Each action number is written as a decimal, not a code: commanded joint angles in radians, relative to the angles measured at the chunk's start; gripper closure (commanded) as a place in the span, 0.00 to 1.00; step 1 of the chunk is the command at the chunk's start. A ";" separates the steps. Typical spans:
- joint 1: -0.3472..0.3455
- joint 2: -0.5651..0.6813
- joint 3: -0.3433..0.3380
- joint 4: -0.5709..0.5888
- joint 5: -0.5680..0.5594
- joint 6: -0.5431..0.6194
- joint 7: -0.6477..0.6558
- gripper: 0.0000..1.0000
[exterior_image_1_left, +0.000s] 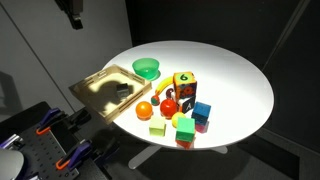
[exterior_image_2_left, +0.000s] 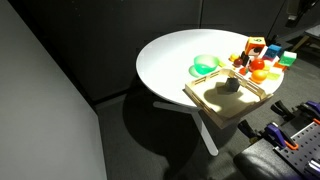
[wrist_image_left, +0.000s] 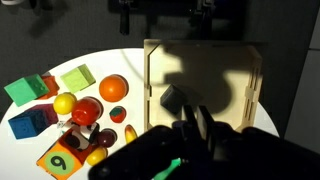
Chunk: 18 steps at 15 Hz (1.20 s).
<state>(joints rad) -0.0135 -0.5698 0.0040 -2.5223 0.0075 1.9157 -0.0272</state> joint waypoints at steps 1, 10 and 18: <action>0.003 0.000 -0.004 0.000 -0.014 0.015 -0.003 1.00; 0.005 -0.003 -0.005 -0.002 -0.012 0.017 -0.010 0.36; 0.003 0.001 -0.001 0.001 -0.021 0.018 -0.008 0.00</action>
<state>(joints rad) -0.0135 -0.5696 0.0040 -2.5223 0.0070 1.9201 -0.0299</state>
